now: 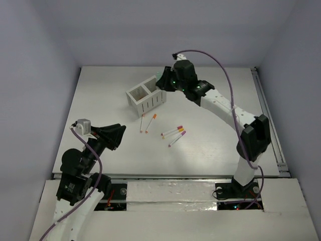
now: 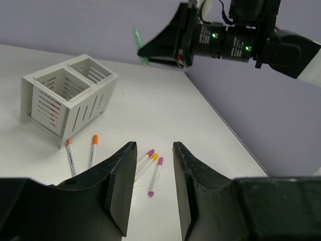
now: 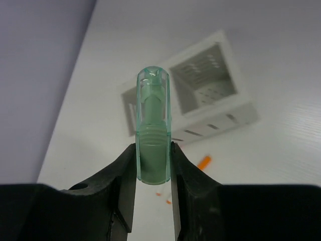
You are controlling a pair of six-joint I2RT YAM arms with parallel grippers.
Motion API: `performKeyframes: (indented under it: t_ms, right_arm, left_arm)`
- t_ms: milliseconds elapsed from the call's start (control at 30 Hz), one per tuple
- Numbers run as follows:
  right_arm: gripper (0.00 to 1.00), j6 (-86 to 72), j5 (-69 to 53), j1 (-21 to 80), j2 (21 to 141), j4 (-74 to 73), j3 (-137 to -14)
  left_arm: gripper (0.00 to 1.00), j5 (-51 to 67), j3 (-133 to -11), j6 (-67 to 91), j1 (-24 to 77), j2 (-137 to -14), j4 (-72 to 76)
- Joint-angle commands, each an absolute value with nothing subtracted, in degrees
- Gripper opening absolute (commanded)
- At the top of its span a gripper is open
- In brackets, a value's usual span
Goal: Sort the stationery into containers
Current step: Place the pen in the storage box, then pick up the pen from the center of the board.
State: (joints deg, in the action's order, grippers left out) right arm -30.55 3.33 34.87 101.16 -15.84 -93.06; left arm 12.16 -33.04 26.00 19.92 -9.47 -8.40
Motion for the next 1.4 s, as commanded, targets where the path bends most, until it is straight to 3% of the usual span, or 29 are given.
performKeyframes:
  t_ms: [0,200,433,533,767,933,1067,1133,1233,1267,1300,1367]
  right_arm:
    - [0.00,-31.73,-1.49,38.74,108.44,-13.89,-101.32]
    - [0.00,-33.05,-1.67,41.92,120.66,-13.80,-114.49]
    - [0.03,-33.05,1.84,42.45,125.59,-15.73,-119.53]
    - [0.10,-32.78,2.37,42.45,126.21,-16.26,-119.71]
    - [0.46,-32.52,1.85,42.98,125.25,-14.77,-118.12]
    - [0.55,-31.91,1.85,42.98,124.98,-16.17,-119.97]
    - [0.56,-31.29,2.28,42.98,123.58,-16.18,-119.10]
    - [0.55,-30.94,2.63,42.98,121.91,-16.08,-117.70]
    - [0.28,-29.89,5.26,42.98,115.95,-14.77,-110.70]
    - [0.05,-29.10,6.75,42.98,113.49,-12.42,-107.44]
    - [0.00,-28.66,9.46,42.98,110.68,-10.74,-103.75]
    - [0.00,-27.17,12.73,42.98,101.28,-6.27,-92.10]
  left_arm:
    - [0.31,12.04,-33.49,26.45,20.30,-11.68,-5.80]
    - [0.31,10.02,-33.75,27.07,19.78,-13.97,-6.77]
    - [0.32,7.29,-34.02,27.77,19.78,-15.03,-8.00]
    - [0.32,7.82,-34.01,27.86,19.25,-15.47,-7.82]
    - [0.35,8.17,-33.93,27.77,19.25,-15.82,-7.56]
    - [0.37,8.88,-33.93,27.69,18.72,-17.05,-7.47]
    - [0.37,10.01,-33.84,27.51,18.20,-18.10,-6.86]
    - [0.37,10.46,-33.66,27.42,18.19,-18.54,-6.51]
    - [0.28,12.74,-34.01,26.64,18.19,-21.34,-5.45]
    - [0.24,13.96,-34.19,26.54,18.19,-22.40,-5.28]
    - [0.16,14.76,-34.36,26.98,18.19,-23.54,-4.49]
    - [0.12,18.78,-33.75,29.95,18.19,-26.96,-2.21]
